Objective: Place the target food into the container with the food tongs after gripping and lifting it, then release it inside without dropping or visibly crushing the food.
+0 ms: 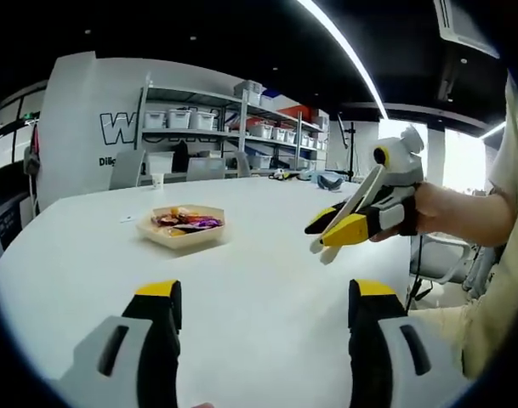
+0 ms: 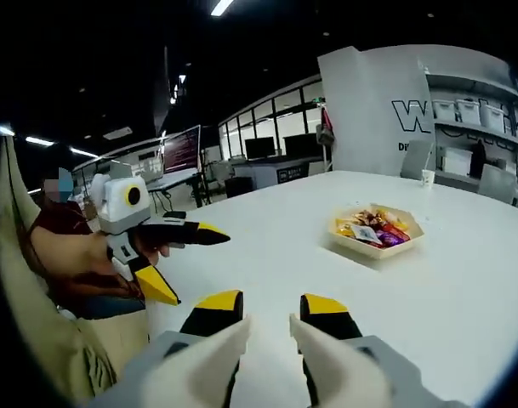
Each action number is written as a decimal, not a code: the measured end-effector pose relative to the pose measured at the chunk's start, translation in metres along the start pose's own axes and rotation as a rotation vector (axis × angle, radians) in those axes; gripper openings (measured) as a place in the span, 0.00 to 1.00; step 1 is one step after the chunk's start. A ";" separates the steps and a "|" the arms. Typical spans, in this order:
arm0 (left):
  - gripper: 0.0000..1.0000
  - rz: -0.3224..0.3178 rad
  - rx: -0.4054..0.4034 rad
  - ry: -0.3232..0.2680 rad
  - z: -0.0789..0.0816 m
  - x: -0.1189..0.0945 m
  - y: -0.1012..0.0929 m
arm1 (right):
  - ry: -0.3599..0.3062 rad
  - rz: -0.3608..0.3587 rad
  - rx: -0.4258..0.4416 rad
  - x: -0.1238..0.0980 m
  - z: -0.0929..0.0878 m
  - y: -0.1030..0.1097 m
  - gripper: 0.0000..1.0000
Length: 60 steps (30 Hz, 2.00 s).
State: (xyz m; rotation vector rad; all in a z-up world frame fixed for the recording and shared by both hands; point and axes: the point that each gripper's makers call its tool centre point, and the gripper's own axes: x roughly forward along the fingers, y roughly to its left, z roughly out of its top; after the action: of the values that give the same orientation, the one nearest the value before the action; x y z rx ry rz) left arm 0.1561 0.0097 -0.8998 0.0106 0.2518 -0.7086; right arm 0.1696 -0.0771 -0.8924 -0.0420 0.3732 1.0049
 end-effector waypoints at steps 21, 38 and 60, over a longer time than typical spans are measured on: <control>0.53 -0.171 -0.072 -0.112 0.029 0.014 -0.021 | -0.216 0.145 0.099 0.002 0.029 0.014 0.22; 0.25 -0.401 -0.206 -0.241 0.065 0.006 -0.053 | -0.350 0.283 0.197 -0.007 0.054 0.028 0.23; 0.05 -0.575 -0.296 -0.278 0.078 -0.003 -0.085 | -0.446 0.501 0.295 -0.025 0.081 0.057 0.22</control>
State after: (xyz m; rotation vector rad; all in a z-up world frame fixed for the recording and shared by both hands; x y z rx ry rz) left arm 0.1167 -0.0611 -0.8167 -0.4549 0.0872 -1.2254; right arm 0.1334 -0.0501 -0.8006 0.5587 0.1153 1.4028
